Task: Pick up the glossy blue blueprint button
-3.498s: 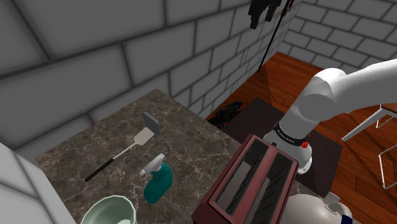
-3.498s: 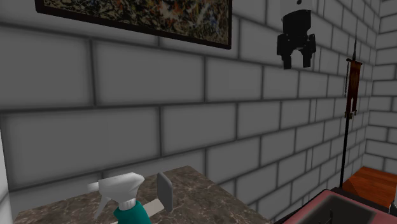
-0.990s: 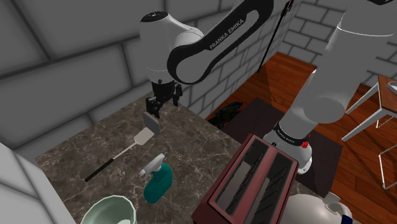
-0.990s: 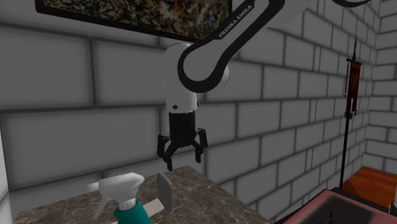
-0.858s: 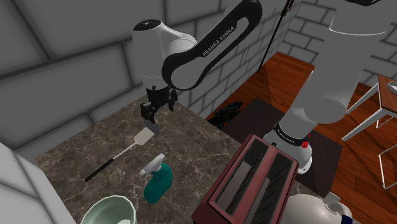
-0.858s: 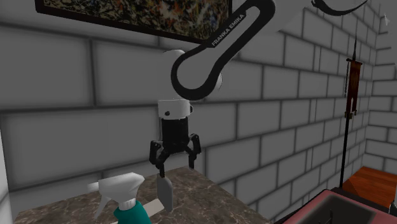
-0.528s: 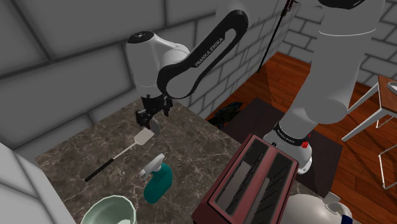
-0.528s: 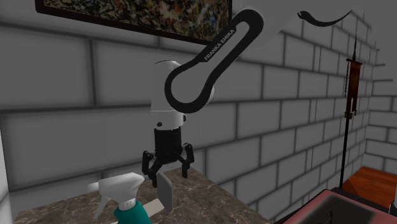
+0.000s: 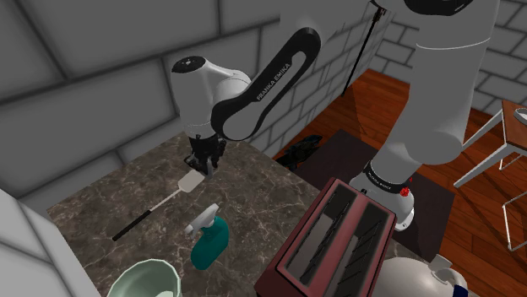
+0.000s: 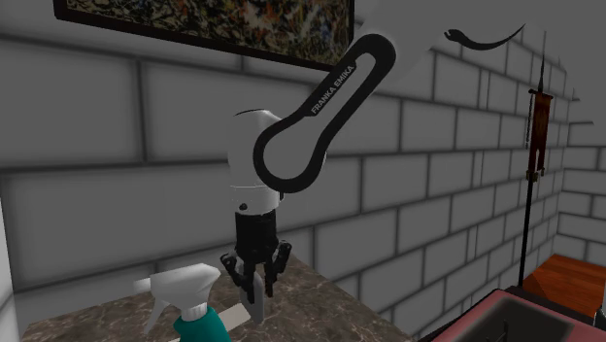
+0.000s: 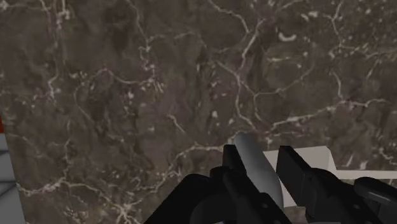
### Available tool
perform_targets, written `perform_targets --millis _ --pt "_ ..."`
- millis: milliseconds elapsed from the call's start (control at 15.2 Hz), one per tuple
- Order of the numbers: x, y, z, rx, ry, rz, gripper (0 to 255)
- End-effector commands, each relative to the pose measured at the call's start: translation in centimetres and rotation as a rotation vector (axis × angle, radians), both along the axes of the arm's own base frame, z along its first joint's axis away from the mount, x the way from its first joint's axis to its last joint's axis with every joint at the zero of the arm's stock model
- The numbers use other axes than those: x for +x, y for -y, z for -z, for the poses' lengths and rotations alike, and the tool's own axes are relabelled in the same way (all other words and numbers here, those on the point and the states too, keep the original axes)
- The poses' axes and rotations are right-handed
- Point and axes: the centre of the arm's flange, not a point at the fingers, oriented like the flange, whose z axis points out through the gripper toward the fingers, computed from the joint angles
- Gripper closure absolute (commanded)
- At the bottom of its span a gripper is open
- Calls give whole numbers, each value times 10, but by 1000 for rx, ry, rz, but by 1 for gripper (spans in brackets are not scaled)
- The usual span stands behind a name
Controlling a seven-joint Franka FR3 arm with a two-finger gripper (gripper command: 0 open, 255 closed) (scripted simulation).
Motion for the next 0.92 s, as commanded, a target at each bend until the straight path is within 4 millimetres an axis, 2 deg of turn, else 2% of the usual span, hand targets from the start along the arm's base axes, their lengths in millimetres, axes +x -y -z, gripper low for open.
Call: perform_targets --millis 0,462,858 --pt "0 0 0 0 0 0 255" --pt "0 0 0 0 0 0 255" --pt "0 0 -31 0 0 0 255"
